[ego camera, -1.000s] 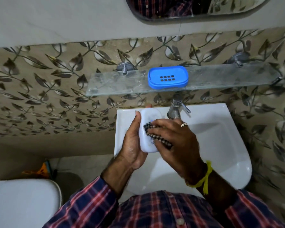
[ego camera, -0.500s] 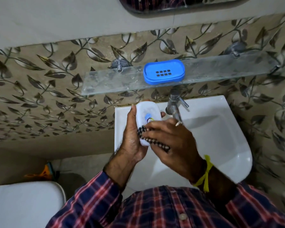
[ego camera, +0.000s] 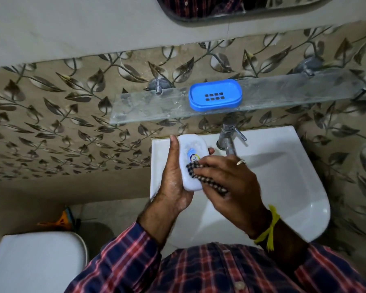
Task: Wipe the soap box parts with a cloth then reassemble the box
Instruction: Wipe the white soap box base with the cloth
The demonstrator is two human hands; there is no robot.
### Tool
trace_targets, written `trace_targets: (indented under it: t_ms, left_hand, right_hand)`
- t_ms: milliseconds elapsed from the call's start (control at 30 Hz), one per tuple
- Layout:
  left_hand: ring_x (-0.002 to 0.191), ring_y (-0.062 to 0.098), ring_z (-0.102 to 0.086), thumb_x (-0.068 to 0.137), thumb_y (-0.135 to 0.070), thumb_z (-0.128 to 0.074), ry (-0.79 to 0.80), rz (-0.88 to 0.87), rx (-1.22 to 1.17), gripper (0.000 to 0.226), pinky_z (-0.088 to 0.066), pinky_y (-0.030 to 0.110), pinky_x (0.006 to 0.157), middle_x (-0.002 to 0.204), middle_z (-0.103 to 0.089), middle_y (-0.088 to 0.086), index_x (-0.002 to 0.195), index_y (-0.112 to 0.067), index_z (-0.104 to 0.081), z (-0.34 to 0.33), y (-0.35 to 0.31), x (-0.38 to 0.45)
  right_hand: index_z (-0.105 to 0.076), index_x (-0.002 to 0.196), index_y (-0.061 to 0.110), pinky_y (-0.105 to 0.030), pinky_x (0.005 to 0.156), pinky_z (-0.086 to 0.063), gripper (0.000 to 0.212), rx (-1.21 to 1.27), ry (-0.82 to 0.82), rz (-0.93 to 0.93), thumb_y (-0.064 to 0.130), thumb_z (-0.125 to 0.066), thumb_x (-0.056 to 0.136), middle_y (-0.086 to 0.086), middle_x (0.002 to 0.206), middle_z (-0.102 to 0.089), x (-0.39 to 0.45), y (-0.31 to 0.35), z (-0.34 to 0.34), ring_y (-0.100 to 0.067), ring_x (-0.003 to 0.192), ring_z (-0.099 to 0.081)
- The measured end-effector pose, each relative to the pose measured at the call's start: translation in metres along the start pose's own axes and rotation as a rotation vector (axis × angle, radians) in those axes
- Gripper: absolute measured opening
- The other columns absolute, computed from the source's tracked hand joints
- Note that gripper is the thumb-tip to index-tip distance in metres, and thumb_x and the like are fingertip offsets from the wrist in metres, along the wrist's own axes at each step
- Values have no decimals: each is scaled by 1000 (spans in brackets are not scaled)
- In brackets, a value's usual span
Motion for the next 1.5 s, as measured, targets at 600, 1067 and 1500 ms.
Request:
trace_targets:
  t_ms: [600,1067,1500]
  left_hand:
    - [101,17,-70,97,-65,-41,109,16,-13,63,-57,30,86,113,-72,6,119,-14,-72,-7,9,-13]
    - [119,23,-65,80,-66,-57,106,-38,74,67,-53,36,99,132,-67,11,122,-17,-73,-5,15,-20]
    - [96,24,-72,89,-70,-43,95,31,-55,71,-58,37,88,109,-72,16,107,-9,-77,-1,2,-14]
  right_hand:
    - [-77,105,21,-29,91,-47,28,-122,10,-120,15,-69,78,4,117,-71,30,1,1,-25,97,-66]
    - [-78,101,16,-34,89,-54,20,-71,-105,-287,12,-76,81,1,110,-73,32,-6,11,-23,99,-69]
    - [-77,106,16,-34,92,-53,23,-24,-10,2,9,-73,84,0,119,-71,-6,4,2,-26,102,-67]
Point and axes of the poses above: each hand's wrist, its own x-axis towards the middle knuckle, its own z-axis out of the back of the hand, y = z × x, the point moved 1 cm from there along x, towards the middle knuckle
